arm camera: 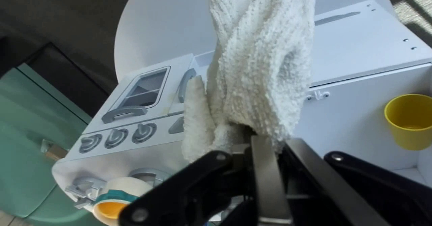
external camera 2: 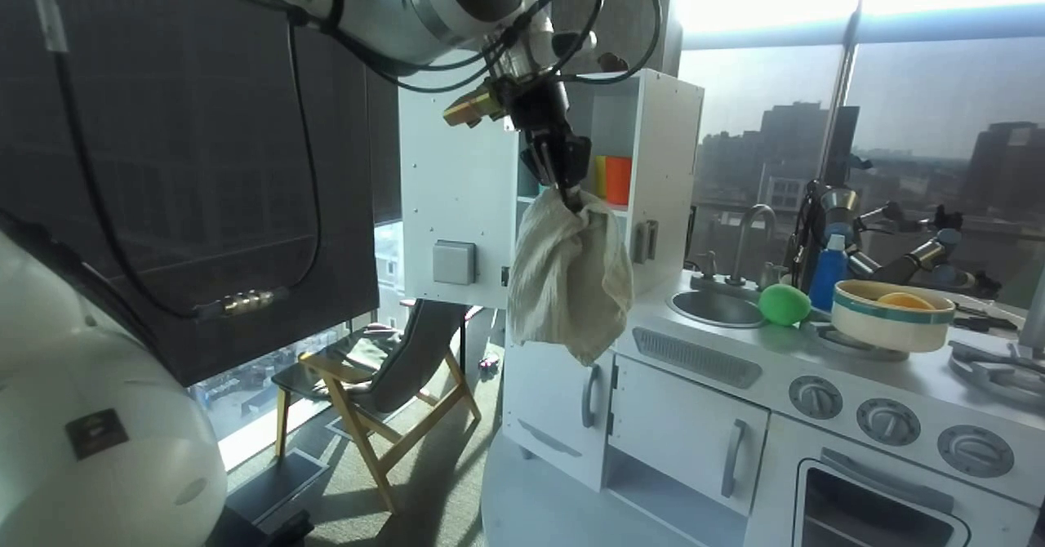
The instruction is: Use the white towel to clean the side and bottom of the top cabinet
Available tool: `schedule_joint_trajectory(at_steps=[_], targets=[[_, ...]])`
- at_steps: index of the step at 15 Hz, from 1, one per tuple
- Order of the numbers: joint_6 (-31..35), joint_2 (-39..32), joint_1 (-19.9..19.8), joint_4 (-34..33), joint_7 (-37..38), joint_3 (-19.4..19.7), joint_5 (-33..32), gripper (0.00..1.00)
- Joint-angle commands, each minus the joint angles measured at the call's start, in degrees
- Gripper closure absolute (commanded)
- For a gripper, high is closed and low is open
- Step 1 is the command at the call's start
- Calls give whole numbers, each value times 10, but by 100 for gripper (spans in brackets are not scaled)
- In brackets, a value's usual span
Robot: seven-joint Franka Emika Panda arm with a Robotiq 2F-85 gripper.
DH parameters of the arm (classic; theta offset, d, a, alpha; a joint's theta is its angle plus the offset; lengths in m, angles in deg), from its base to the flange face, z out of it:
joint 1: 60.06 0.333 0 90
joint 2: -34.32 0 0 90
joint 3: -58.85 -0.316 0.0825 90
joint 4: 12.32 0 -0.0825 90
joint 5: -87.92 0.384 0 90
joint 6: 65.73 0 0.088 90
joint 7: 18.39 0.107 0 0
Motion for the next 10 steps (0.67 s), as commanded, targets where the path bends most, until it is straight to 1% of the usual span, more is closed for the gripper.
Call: schedule_joint_trajectory(at_steps=[1,2,4,7,10], targets=[[-23,14,-45,-37,20,2,5,98],[-8,7,-54,-47,23,7,6,97],[66,-21,-78,-62,46,16,-6,94],[165,-98,-106,-107,60,33,-1,93],[225,-179,-114,-157,65,45,6,93]])
